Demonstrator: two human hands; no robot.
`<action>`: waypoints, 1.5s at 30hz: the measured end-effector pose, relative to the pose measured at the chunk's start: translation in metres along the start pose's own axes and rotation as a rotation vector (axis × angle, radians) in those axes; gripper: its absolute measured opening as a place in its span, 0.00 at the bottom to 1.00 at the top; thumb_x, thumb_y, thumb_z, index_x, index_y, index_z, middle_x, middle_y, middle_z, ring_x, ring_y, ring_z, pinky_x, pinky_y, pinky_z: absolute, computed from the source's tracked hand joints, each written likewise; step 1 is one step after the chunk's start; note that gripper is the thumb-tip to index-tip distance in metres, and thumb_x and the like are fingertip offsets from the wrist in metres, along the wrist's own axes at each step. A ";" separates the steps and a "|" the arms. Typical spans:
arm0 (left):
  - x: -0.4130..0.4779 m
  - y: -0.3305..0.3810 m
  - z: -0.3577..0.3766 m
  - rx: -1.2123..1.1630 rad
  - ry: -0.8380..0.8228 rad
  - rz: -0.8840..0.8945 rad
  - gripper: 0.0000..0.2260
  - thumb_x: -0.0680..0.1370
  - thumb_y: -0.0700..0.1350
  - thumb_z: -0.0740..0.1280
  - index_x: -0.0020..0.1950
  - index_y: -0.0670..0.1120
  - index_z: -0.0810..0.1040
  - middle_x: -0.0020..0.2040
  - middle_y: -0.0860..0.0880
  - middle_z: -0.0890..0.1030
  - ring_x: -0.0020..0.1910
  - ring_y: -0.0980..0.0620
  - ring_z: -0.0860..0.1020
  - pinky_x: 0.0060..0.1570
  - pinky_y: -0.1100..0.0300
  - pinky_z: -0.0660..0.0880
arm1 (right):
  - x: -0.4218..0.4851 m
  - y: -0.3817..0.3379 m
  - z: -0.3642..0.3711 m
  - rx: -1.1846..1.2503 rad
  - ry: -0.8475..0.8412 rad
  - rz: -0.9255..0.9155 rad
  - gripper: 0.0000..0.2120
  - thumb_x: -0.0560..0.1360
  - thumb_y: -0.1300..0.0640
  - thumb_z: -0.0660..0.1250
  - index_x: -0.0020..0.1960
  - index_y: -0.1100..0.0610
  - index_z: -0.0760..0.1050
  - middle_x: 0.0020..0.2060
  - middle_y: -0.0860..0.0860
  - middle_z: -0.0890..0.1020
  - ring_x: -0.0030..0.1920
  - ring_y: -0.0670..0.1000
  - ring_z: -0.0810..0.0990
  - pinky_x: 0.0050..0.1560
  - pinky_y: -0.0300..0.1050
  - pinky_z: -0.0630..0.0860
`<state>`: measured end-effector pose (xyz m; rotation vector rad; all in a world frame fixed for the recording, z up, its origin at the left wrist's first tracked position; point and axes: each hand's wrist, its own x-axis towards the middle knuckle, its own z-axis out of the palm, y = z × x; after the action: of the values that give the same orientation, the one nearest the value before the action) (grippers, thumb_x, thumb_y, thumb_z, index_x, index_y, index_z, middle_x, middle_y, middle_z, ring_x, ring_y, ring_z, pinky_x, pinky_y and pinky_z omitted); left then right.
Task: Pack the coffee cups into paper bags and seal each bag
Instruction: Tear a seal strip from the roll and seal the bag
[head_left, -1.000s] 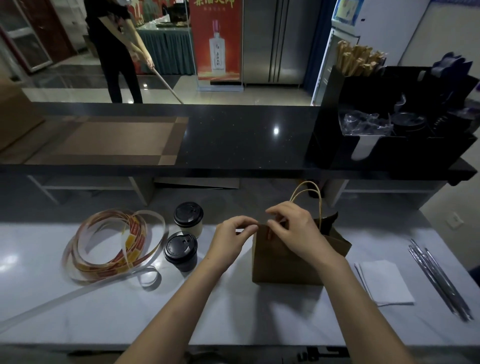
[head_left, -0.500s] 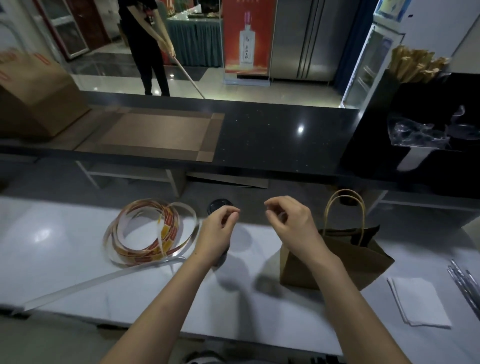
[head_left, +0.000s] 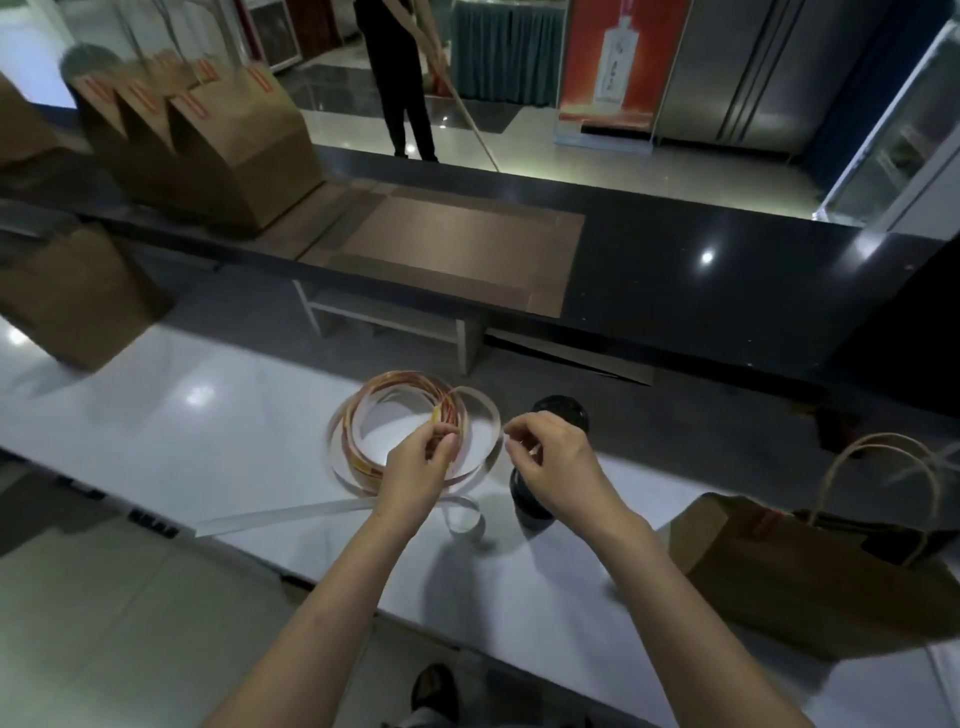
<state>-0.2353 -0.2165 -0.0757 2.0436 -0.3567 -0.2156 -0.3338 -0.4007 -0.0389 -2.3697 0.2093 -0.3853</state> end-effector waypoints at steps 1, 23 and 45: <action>0.000 -0.008 -0.006 -0.001 0.007 -0.015 0.06 0.83 0.45 0.66 0.55 0.51 0.83 0.48 0.57 0.84 0.49 0.57 0.82 0.51 0.56 0.79 | 0.004 -0.002 0.009 -0.001 -0.013 -0.002 0.06 0.80 0.59 0.71 0.56 0.56 0.83 0.48 0.47 0.81 0.47 0.44 0.79 0.52 0.37 0.77; 0.019 -0.102 -0.060 0.009 -0.091 -0.170 0.06 0.84 0.45 0.65 0.57 0.50 0.81 0.50 0.53 0.84 0.51 0.54 0.82 0.52 0.58 0.78 | 0.066 -0.011 0.150 0.054 -0.081 0.442 0.07 0.79 0.55 0.72 0.55 0.55 0.81 0.47 0.50 0.83 0.47 0.49 0.82 0.44 0.35 0.75; 0.049 -0.088 -0.030 -0.062 -0.315 -0.089 0.06 0.81 0.46 0.71 0.57 0.50 0.84 0.50 0.53 0.86 0.49 0.56 0.83 0.51 0.60 0.80 | 0.025 -0.012 0.143 0.387 0.024 0.560 0.03 0.78 0.62 0.73 0.49 0.55 0.81 0.43 0.52 0.85 0.43 0.50 0.85 0.42 0.40 0.80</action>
<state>-0.1661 -0.1688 -0.1384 1.9662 -0.4473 -0.5999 -0.2625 -0.3077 -0.1253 -1.8298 0.7207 -0.1622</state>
